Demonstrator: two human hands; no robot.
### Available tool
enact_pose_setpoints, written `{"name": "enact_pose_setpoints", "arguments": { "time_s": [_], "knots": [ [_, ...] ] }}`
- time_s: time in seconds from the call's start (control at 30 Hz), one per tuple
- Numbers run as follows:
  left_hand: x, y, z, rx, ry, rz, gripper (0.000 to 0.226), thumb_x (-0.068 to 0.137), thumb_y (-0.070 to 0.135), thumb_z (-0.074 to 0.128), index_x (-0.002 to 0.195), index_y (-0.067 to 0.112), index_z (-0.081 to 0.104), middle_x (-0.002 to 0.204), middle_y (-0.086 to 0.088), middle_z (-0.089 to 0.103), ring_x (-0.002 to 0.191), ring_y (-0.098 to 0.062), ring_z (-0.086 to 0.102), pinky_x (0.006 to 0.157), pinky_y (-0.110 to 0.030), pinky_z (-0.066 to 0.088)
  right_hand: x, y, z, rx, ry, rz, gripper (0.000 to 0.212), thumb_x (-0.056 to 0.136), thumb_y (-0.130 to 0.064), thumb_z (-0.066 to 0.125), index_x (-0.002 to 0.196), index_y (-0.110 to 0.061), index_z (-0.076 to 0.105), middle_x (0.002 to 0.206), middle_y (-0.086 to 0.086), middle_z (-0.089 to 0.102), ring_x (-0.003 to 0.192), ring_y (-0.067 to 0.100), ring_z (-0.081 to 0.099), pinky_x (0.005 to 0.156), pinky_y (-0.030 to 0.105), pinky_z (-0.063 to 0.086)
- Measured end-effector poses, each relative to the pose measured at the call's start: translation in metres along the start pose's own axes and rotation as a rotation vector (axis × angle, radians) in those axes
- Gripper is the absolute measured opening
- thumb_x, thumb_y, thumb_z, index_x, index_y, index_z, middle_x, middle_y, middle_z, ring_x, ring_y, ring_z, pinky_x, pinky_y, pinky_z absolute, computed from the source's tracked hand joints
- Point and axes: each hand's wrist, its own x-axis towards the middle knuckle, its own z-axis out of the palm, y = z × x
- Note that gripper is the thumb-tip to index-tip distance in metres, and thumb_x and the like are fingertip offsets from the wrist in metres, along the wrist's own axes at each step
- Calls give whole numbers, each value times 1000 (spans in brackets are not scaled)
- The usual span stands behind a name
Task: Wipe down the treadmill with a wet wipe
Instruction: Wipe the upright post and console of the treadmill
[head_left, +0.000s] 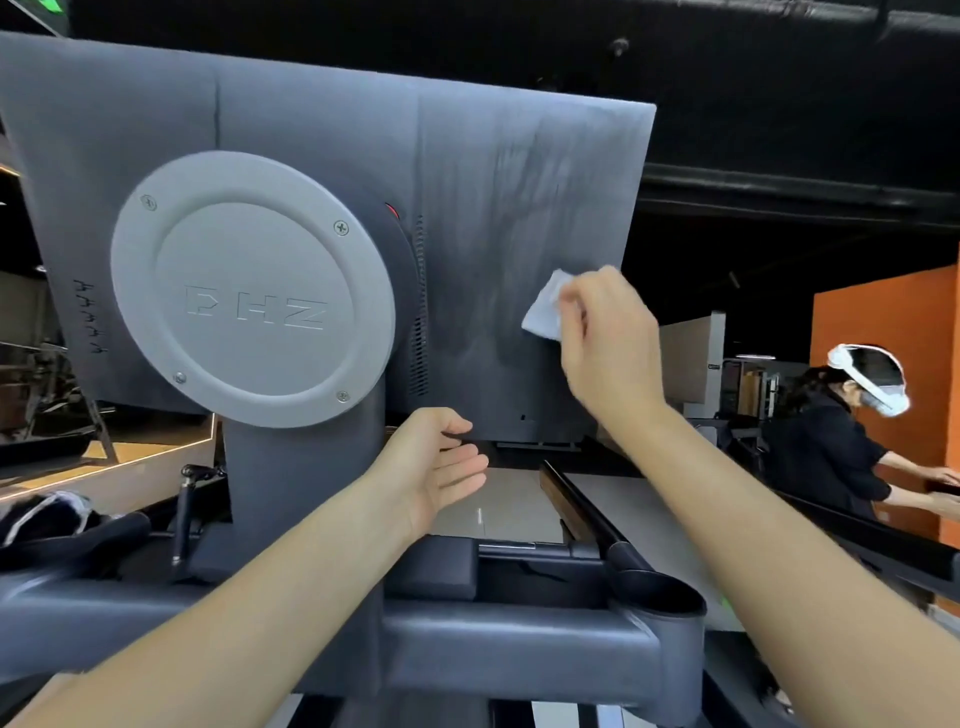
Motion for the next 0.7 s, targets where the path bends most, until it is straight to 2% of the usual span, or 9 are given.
{"name": "enact_pose_setpoints", "arguments": {
  "time_s": [0.07, 0.13, 0.2, 0.27, 0.37, 0.43, 0.57, 0.63, 0.7],
  "knots": [
    [-1, -1, -1, -32, 23, 31, 28, 93, 12, 61, 117, -2, 59, 120, -21, 66, 104, -31, 71, 83, -40, 60, 8, -5, 4, 68, 97, 70, 7, 97, -5, 57, 91, -5, 60, 90, 10, 55, 79, 25, 53, 67, 35, 44],
    [-3, -3, -4, -61, 30, 59, 24, 94, 11, 60, 115, 0, 60, 121, -21, 65, 106, -31, 70, 86, -41, 59, -20, -11, 17, -2, 22, 45, 9, 88, 2, 66, 85, -4, 60, 86, 12, 53, 76, 28, 54, 62, 34, 44],
    [-6, -4, -6, -77, 19, 77, 28, 93, 12, 60, 119, 1, 59, 121, -19, 65, 108, -30, 69, 88, -41, 59, -68, -12, 30, -104, -206, -101, 22, 73, 9, 76, 77, -6, 60, 80, 10, 50, 69, 29, 53, 54, 36, 44],
    [-9, -4, -6, -66, 10, 78, 33, 92, 13, 61, 123, 2, 58, 122, -17, 65, 110, -28, 68, 90, -42, 58, -99, -2, 35, -149, -401, -363, 27, 64, 6, 78, 78, -10, 60, 78, 6, 48, 68, 26, 48, 59, 34, 39],
    [-9, -4, -8, -49, 16, 74, 36, 92, 16, 62, 125, 2, 59, 122, -16, 65, 112, -27, 66, 91, -43, 57, -68, 4, 26, -265, -470, -583, 27, 59, -1, 75, 77, -12, 57, 76, 6, 47, 67, 27, 47, 62, 37, 35],
    [-8, -4, -8, -49, 30, 75, 34, 93, 19, 62, 122, 2, 61, 122, -17, 65, 112, -27, 67, 90, -42, 57, -23, 1, 13, -306, -303, -416, 22, 63, 4, 70, 73, -11, 57, 73, 8, 45, 67, 33, 52, 59, 38, 37],
    [-7, -6, -9, -82, 33, 84, 34, 96, 22, 58, 123, 2, 62, 125, -17, 65, 113, -27, 66, 94, -41, 55, 12, -4, 4, -43, 44, -20, 6, 92, -1, 57, 93, -3, 62, 89, 12, 54, 79, 31, 53, 64, 40, 44],
    [-7, -7, -11, -103, 20, 87, 37, 97, 24, 56, 127, 2, 61, 127, -16, 64, 115, -27, 65, 95, -41, 54, -16, -12, 20, -102, -58, -47, 11, 82, 6, 65, 85, -5, 63, 86, 12, 53, 75, 33, 56, 56, 38, 46],
    [-9, -6, -11, -118, 9, 89, 39, 99, 25, 53, 130, 3, 60, 130, -15, 63, 118, -26, 63, 91, -40, 54, -57, -17, 33, -199, -269, -245, 23, 66, 9, 70, 74, -10, 59, 77, 9, 49, 68, 31, 57, 49, 35, 39]
  ]
}}
